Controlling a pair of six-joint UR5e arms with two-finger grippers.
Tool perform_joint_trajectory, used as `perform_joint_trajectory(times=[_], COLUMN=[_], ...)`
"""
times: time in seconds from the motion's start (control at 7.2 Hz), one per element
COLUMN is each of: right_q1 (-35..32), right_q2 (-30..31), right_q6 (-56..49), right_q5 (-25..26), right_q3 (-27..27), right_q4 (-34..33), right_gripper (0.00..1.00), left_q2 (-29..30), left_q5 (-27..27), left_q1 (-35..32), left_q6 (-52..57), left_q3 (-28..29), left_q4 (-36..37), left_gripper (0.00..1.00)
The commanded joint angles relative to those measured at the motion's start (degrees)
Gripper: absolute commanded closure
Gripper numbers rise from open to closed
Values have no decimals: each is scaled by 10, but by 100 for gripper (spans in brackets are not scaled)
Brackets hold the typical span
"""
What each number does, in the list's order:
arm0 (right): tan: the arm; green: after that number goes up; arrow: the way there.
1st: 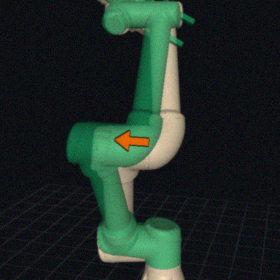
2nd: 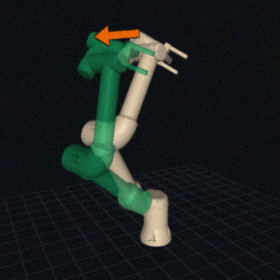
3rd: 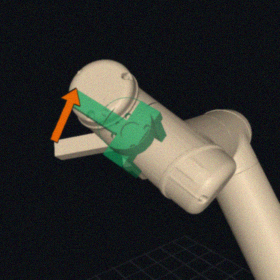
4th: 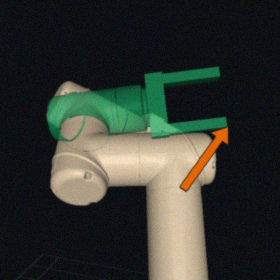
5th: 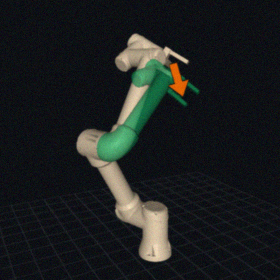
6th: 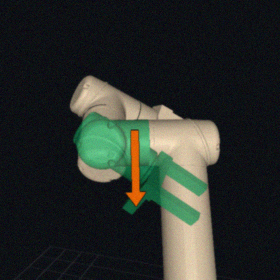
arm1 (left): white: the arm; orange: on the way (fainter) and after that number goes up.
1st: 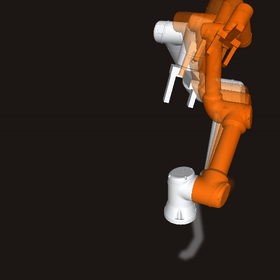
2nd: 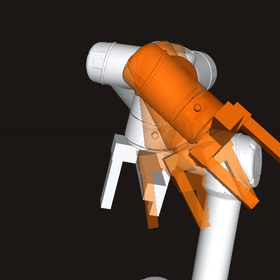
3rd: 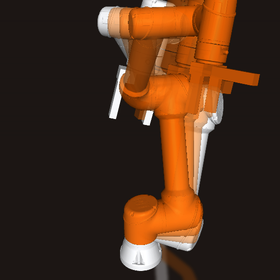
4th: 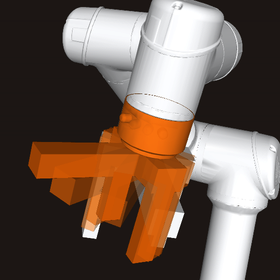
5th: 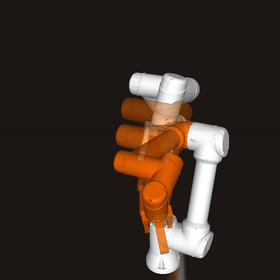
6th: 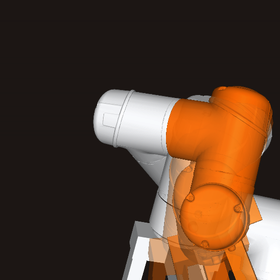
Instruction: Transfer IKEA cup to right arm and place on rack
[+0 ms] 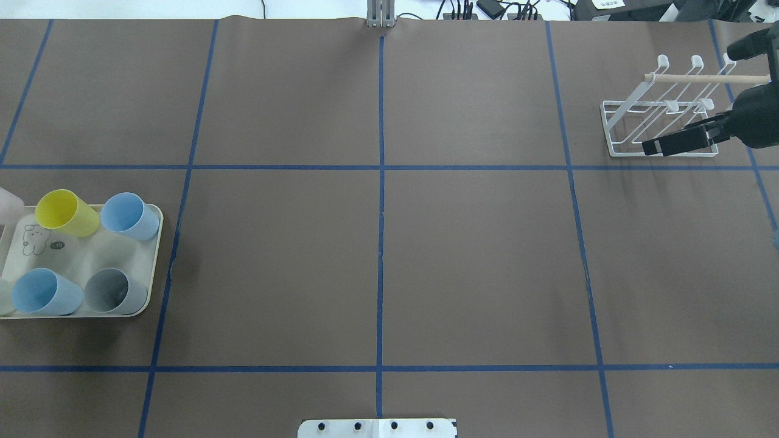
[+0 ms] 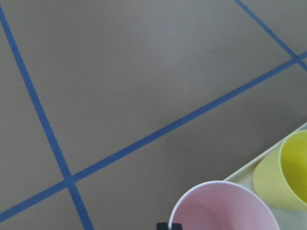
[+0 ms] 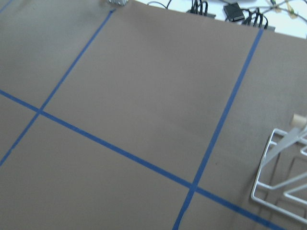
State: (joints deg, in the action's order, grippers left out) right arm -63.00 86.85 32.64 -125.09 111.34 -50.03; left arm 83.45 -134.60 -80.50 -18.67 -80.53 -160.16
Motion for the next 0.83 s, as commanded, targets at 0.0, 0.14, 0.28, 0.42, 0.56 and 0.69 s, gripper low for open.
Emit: perform_joint_trajectory(times=[0.0, 0.14, 0.28, 0.42, 0.56, 0.69], right_q1=[28, 42, 53, 97, 128, 152], right_q2=[-53, -53, -48, -58, -94, -130], right_q6=[-9, -16, -43, -80, -78, -77], right_q5=[21, 60, 75, 79, 93, 97], right_q3=[-84, -94, -109, -126, -127, -132], right_q4=[173, 222, 278, 308, 310, 307], right_gripper=[1, 1, 5, 4, 2, 2], left_q2=[28, 33, 36, 41, 61, 103], left_q5=[-60, -61, -62, -98, -117, -112], left_q1=[-66, -66, -63, -38, 0, 49], left_q6=[-8, -45, -132, -246, -364, -499], left_q3=[-80, -175, -262, -314, -353, -384], left_q4=[96, 199, 251, 258, 250, 250], left_gripper=[100, 100, 100, 100, 100, 100])
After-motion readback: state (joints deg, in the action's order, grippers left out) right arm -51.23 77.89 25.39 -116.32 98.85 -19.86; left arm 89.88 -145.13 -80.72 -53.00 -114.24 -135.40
